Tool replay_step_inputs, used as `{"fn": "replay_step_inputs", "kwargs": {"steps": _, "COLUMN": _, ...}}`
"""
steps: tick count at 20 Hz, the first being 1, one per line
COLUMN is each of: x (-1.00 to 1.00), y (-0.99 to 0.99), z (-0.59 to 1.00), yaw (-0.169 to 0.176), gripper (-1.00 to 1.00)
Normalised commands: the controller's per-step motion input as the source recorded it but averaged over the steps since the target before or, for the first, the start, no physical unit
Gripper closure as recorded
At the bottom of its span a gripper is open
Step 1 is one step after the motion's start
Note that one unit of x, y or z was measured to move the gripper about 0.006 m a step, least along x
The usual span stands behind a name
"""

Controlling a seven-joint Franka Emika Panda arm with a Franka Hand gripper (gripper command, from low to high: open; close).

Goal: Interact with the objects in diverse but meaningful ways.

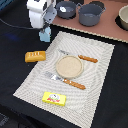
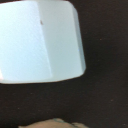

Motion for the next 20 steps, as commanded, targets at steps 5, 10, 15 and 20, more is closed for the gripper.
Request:
{"fn": "replay_step_inputs", "kwargs": {"steps": 5, "x": -0.14, "y": 0.01, "z": -0.40, "yaw": 0.000, "gripper": -1.00}}
{"fn": "replay_step_inputs", "kwargs": {"steps": 10, "x": -0.20, "y": 0.04, "z": -0.43, "yaw": 0.000, "gripper": -1.00}}
{"fn": "replay_step_inputs", "kwargs": {"steps": 15, "x": -0.27, "y": 0.06, "z": -0.40, "yaw": 0.000, "gripper": 1.00}}
{"fn": "replay_step_inputs", "kwargs": {"steps": 20, "x": -0.14, "y": 0.09, "z": -0.23, "yaw": 0.000, "gripper": 1.00}}
